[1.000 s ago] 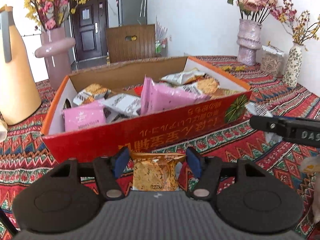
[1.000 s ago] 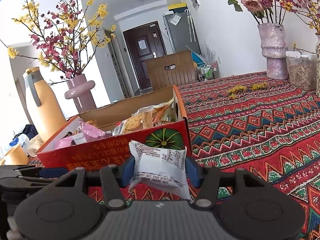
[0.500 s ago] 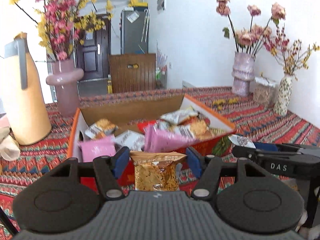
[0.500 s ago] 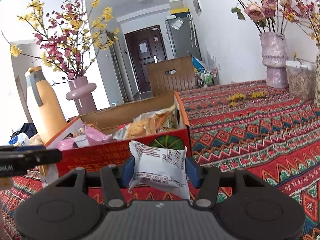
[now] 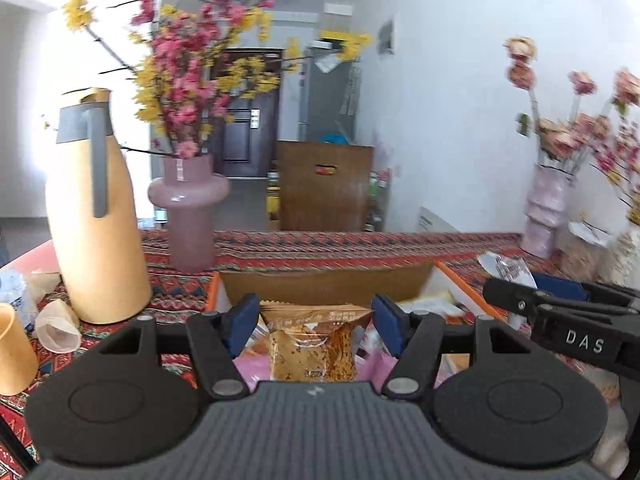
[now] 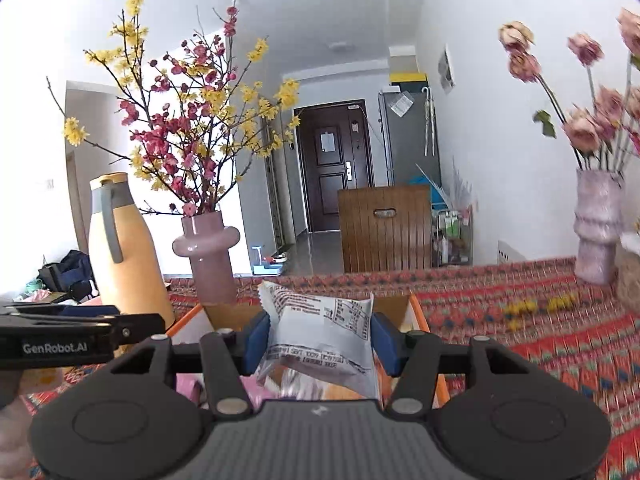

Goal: Organize snacks
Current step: 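Carry both packets over the box, then lower both packets into the box and open both grippers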

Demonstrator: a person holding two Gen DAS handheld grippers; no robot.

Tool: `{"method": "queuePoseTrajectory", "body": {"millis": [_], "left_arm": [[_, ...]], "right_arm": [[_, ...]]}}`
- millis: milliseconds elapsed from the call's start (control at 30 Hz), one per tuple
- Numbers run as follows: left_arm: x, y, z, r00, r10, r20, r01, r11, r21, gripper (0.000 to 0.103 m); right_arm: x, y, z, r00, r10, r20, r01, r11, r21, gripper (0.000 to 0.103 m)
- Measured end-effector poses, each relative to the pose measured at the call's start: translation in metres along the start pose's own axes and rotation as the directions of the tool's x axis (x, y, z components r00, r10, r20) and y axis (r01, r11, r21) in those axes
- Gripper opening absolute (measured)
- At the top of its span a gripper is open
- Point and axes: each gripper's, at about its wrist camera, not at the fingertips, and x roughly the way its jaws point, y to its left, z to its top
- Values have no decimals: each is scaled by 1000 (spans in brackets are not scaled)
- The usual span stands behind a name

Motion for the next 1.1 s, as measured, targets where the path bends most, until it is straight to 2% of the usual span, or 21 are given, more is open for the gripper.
{"method": "queuePoseTrajectory", "body": {"millis": [167,300,433,667,733,767,800,833,867,933,1100], "left_arm": [[29,14,5,997,75,-22,-76,995,-59,64],[52,26,-8,990,140,-28,-142,986,-84,64],[62,32,-17,988,150,-37,-153,984,-90,64],[63,32,-23,991,125,-37,-128,988,-84,66],[58,33,-23,993,121,-16,-122,988,-97,80],[56,33,-23,993,120,-6,-120,987,-103,84],[53,33,-23,992,123,10,-122,987,-109,91],[51,33,-22,992,129,17,-126,986,-112,103],[50,34,-22,990,138,26,-134,984,-119,103],[48,34,-22,989,147,34,-141,982,-127,103],[49,34,-22,989,148,23,-144,981,-130,103]], "right_arm": [[44,5,3,999,-35,-41,35,999,5,54],[72,4,-9,994,-91,-60,91,996,4,54],[83,-2,-25,992,-89,-86,91,996,18,54],[88,-5,-31,990,-80,-113,84,996,28,59],[87,-5,-31,990,-85,-111,89,996,28,67],[88,-4,-31,990,-93,-106,96,995,29,69],[85,-5,-30,990,-96,-100,99,995,31,72],[83,-7,-30,991,-99,-93,103,994,37,79],[82,-8,-29,991,-99,-86,103,994,45,83],[78,-11,-29,993,-99,-68,103,993,60,103],[73,-12,-28,994,-92,-52,95,993,67,103]]}}
